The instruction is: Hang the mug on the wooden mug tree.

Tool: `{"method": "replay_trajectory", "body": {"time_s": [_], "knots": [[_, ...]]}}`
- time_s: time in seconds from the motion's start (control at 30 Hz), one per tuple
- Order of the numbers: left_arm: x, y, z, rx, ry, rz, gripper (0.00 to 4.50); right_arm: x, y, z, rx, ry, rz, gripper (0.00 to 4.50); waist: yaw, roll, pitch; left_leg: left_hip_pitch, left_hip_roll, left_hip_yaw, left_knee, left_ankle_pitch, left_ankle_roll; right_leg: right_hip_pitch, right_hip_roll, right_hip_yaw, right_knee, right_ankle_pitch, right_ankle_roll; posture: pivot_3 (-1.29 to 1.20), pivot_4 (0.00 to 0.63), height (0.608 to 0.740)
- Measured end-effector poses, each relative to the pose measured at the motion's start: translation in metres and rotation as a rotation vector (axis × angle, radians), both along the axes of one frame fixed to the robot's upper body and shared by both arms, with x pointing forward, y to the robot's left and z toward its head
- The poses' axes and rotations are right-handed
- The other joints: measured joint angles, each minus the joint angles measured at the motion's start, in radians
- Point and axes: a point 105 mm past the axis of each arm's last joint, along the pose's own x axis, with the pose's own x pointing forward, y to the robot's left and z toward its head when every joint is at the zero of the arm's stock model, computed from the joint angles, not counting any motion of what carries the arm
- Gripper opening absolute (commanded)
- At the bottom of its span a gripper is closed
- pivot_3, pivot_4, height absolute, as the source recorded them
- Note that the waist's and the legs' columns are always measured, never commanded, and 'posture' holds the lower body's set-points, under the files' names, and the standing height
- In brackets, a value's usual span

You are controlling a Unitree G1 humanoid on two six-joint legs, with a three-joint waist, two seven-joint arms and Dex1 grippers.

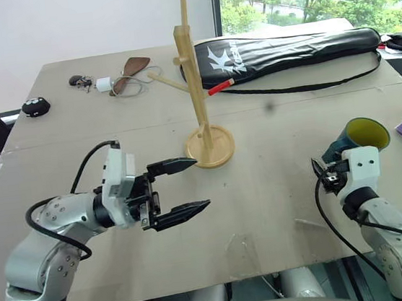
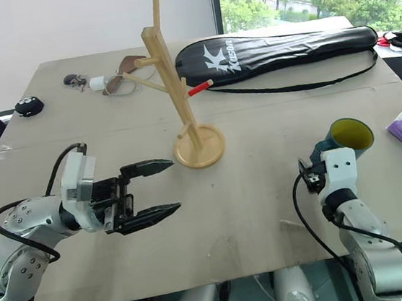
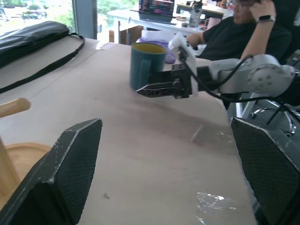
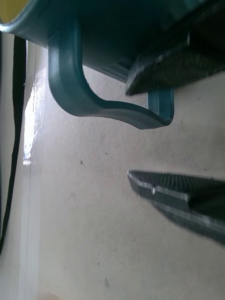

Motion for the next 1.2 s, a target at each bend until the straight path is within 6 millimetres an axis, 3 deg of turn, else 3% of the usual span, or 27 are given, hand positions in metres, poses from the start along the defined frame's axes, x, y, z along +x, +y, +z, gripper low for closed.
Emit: {"method": "replay_trajectory", "body": {"time_s": [0.07, 0.17, 0.5, 0.6, 0.7, 0.9, 1.03, 1.2], "knots": [[-0.004, -0.002, 0.001, -0.004, 0.011, -0.025, 4.5, 0.001, 0.0, 0.001, -0.004, -0.001, 0.0, 0.03, 0.0, 0.0, 0.0, 0.0, 0.0, 0.0, 0.0, 0.0, 0.0, 0.0, 0.0, 0.0, 0.0, 0.0, 0.0, 0.0, 0.15, 0.74], [-0.012, -0.006, 0.002, 0.011, 0.01, -0.071, 4.5, 0.002, 0.001, -0.001, -0.003, 0.007, 0.006, 0.03, 0.0, 0.0, 0.0, 0.0, 0.0, 0.0, 0.0, 0.0, 0.0, 0.0, 0.0, 0.0, 0.0, 0.0, 0.0, 0.0, 0.15, 0.74], [-0.01, -0.009, 0.001, -0.009, 0.009, -0.059, 4.5, -0.001, 0.001, 0.001, -0.048, 0.014, 0.083, 0.03, 0.0, 0.0, 0.0, 0.0, 0.0, 0.0, 0.0, 0.0, 0.0, 0.0, 0.0, 0.0, 0.0, 0.0, 0.0, 0.0, 0.15, 0.74], [-0.008, -0.009, 0.001, -0.023, 0.001, -0.039, 4.5, -0.002, 0.006, 0.017, -0.053, -0.037, 0.176, 0.03, -0.001, 0.0, 0.0, 0.0, 0.0, 0.001, 0.0, 0.0, 0.0, 0.0, 0.0, 0.001, 0.0, 0.0, 0.0, 0.0, 0.15, 0.74], [0.002, -0.01, 0.008, -0.108, -0.061, 0.027, 4.5, 0.003, 0.016, 0.05, -0.063, -0.122, 0.327, 0.03, -0.001, 0.0, 0.0, 0.0, 0.0, 0.001, 0.001, 0.0, 0.0, 0.001, 0.0, 0.001, 0.0, 0.0, 0.0, 0.0, 0.15, 0.74], [0.016, 0.014, 0.021, -0.327, -0.169, 0.232, 4.5, 0.014, 0.054, 0.104, -0.118, -0.161, 0.639, 0.03, -0.009, -0.001, 0.0, 0.0, 0.001, 0.001, 0.001, 0.0, 0.0, 0.0, 0.0, 0.001, 0.0, 0.0, 0.0, 0.0, 0.15, 0.74], [-0.004, 0.039, 0.01, -0.402, -0.159, 0.376, 4.5, 0.025, 0.085, 0.131, -0.097, -0.117, 0.813, 0.03, -0.02, -0.001, 0.0, -0.003, 0.0, 0.001, 0.0, 0.0, 0.0, 0.0, -0.002, 0.001, -0.004, 0.0, 0.0, 0.0, 0.15, 0.74], [-0.024, 0.054, 0.004, -0.402, -0.172, 0.449, 4.5, 0.036, 0.105, 0.144, -0.111, -0.029, 0.93, 0.03, 0.002, -0.002, 0.001, -0.005, 0.0, -0.001, 0.001, 0.0, 0.0, -0.001, -0.002, -0.002, -0.004, 0.0, 0.0, 0.0, 0.15, 0.74]]}}
